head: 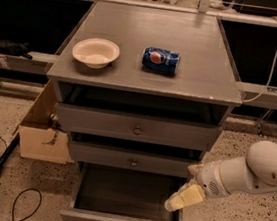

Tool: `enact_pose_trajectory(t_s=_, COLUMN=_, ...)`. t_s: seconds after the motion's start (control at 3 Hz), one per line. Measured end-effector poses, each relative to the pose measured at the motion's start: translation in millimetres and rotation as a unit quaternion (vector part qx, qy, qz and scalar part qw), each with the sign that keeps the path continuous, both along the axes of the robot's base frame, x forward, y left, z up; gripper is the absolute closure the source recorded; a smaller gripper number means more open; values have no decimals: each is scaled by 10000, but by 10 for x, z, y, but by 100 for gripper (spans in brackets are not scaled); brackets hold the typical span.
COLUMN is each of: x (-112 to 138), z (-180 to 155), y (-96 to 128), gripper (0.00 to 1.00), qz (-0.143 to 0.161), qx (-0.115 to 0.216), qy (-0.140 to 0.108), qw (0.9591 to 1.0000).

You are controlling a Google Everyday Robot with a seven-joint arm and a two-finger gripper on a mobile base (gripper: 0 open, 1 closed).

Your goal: Close bottom drawer

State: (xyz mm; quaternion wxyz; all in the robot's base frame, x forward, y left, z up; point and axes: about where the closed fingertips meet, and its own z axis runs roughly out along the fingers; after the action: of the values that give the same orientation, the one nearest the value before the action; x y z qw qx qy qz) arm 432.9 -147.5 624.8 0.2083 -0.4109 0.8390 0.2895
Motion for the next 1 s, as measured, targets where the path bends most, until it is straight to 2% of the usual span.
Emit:
enact_pose_trajectory(t_s=0.33, x=2, z=-15, y=2, gripper=0, qz=-6, qx=5, qy=5, qw=10000)
enact_pose_trajectory(t_s=0.67, x=-67, z=-52, y=37, gripper=0, qz=-341, qx=260, qy=-144, qw=9990)
enact_pose_trajectory(t_s=1.0, x=-218, z=-431, y=245, gripper=0, qz=-836, qx=893, qy=-285, qw=9921)
